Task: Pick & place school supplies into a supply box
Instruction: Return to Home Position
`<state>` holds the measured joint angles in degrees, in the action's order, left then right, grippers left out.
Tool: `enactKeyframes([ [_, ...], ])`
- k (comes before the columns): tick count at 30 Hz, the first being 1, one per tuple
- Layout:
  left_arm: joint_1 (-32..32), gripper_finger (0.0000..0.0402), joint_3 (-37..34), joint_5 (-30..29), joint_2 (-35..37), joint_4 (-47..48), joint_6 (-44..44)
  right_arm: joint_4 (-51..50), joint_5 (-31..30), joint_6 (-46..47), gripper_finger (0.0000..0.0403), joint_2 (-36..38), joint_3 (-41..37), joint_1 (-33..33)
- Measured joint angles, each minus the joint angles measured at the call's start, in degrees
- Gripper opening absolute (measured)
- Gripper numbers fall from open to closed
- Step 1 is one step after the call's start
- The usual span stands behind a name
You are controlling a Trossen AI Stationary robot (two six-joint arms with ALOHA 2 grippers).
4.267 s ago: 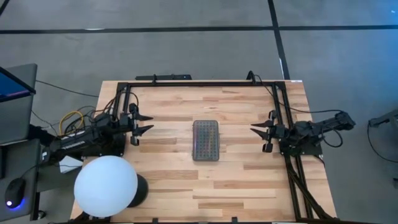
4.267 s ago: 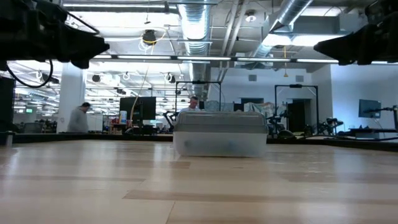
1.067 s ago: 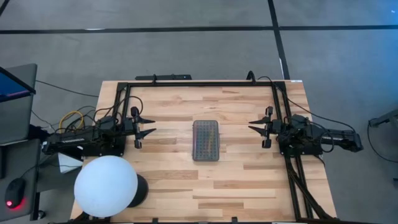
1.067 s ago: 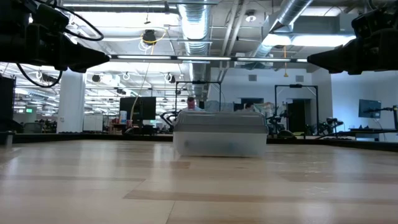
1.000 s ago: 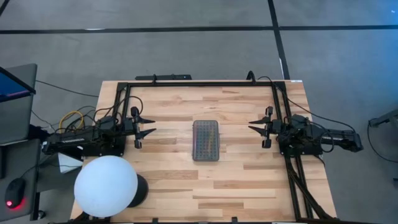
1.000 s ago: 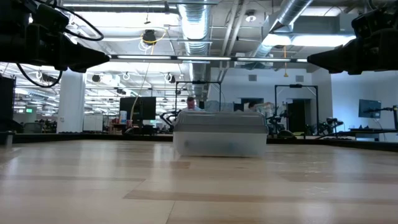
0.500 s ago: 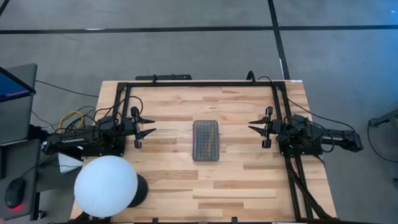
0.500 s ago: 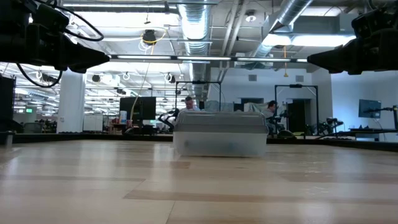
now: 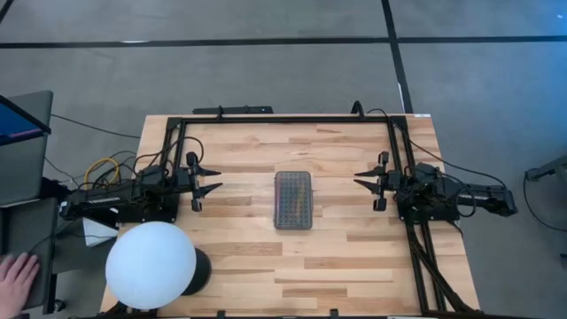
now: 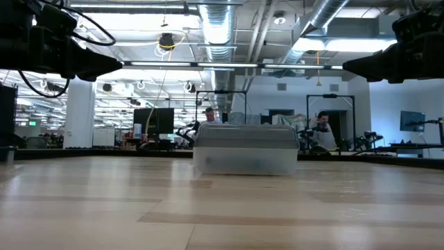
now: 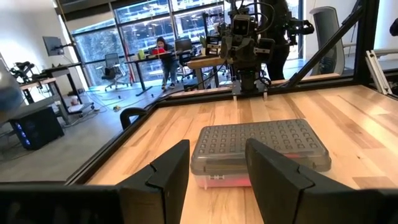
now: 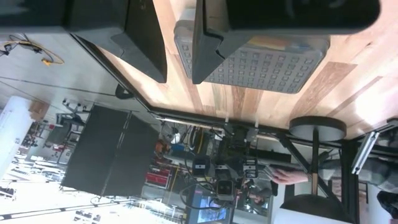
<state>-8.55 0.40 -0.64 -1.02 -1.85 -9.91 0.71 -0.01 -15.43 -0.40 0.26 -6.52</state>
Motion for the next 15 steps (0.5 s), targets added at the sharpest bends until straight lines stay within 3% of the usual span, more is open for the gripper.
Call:
enactKeyframes([
  [15,0.01,0.0153,-0.01,0.0,0.0,0.0,0.06,0.02,0.0,-0.01,0.0071,-0.02,0.01,0.0],
])
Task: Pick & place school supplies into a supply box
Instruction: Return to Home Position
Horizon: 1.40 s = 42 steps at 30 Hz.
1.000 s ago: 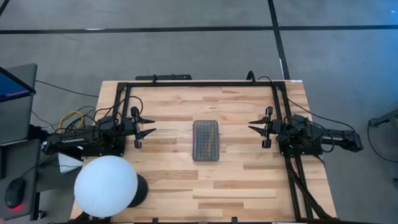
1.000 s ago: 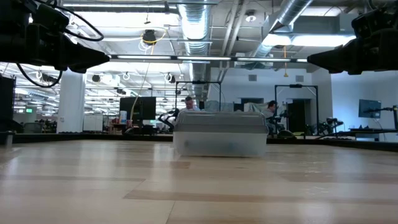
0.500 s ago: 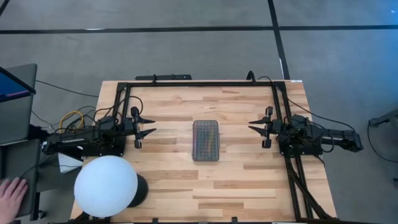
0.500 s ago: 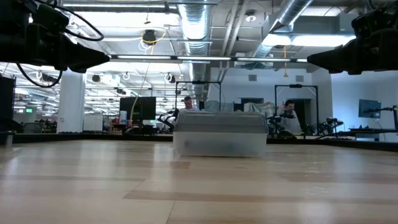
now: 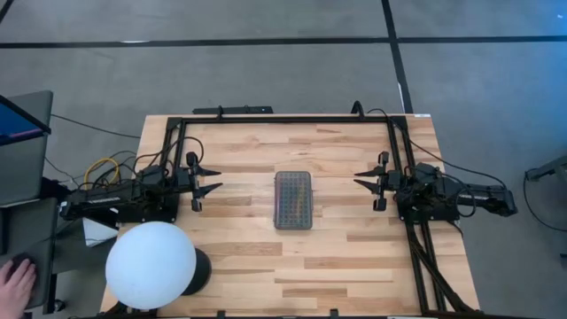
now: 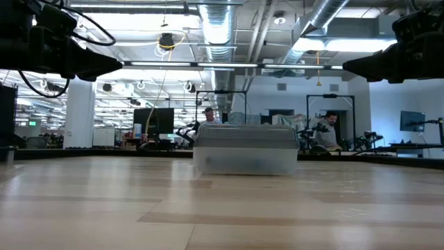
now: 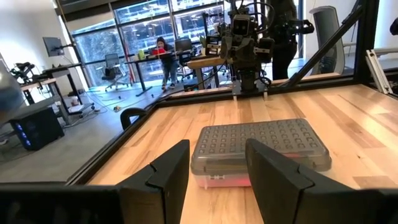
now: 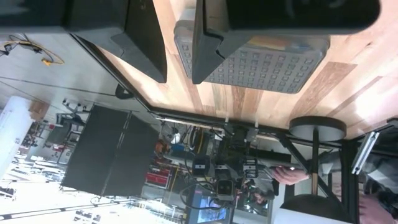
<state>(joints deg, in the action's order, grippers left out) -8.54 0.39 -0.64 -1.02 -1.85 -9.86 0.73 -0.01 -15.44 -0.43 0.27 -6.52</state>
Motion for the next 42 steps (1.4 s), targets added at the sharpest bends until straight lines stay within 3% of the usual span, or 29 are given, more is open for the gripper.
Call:
enactKeyframes([
  [42,-0.01,0.0153,0.01,0.0,0.0,0.01,-0.14,0.0,0.0,0.0,0.0071,0.02,-0.02,0.02],
])
